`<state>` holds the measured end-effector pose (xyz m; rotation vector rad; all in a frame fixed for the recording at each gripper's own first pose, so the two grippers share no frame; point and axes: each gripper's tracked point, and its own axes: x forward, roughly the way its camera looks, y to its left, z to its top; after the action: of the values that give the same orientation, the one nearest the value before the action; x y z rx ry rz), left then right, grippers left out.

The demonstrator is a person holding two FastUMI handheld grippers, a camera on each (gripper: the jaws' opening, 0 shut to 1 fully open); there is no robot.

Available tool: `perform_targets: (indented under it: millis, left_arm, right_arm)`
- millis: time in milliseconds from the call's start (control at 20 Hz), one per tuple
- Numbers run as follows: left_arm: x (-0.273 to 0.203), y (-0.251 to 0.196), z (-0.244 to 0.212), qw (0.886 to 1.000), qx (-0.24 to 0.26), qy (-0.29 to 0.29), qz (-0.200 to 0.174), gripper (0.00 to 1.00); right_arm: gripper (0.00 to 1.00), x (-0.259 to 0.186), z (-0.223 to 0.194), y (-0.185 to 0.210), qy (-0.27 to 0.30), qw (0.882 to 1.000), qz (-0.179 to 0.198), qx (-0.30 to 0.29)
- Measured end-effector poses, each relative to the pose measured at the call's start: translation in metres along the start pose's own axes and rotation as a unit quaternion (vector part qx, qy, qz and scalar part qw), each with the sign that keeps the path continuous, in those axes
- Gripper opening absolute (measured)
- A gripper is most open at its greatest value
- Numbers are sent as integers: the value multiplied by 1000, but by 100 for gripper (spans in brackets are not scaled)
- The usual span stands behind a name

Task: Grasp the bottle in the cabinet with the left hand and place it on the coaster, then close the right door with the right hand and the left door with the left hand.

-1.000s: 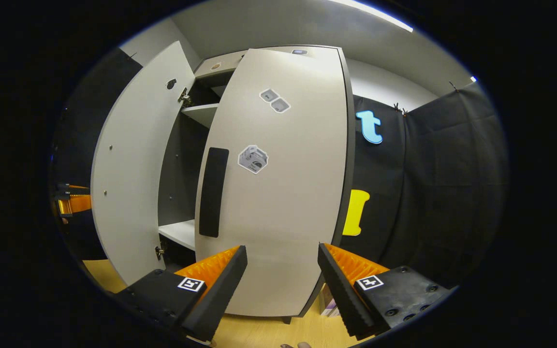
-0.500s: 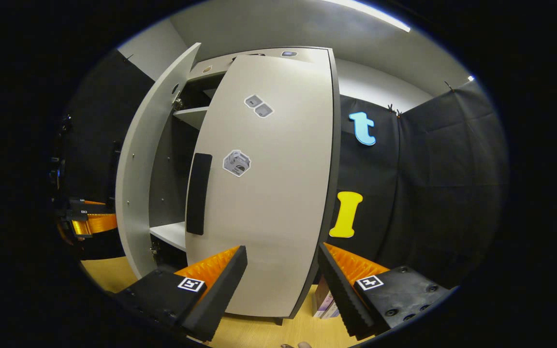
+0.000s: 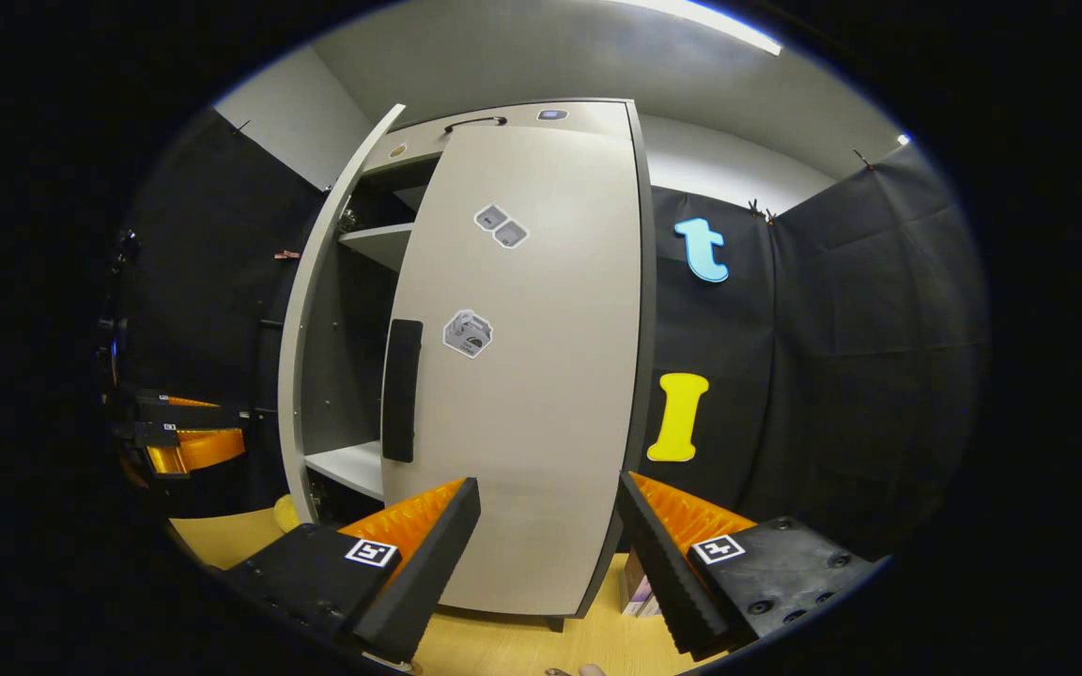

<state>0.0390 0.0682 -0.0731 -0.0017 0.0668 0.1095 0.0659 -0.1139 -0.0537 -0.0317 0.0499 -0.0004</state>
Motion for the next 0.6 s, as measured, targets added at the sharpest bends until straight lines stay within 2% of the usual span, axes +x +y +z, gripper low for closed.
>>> perform_targets:
  millis: [150,400,600]
  left_arm:
    - [-16,5,5,1000,-7,3,5,93]
    - [-25,1,8,999,-44,2,-9,93]
    - [-27,-2,11,999,-38,4,-21,93]
  right_arm:
    - [98,-6,0,10,0,1000,7,1]
    - [98,-13,5,20,-1,1000,13,1]
    - [98,-22,6,22,0,1000,10,-1]
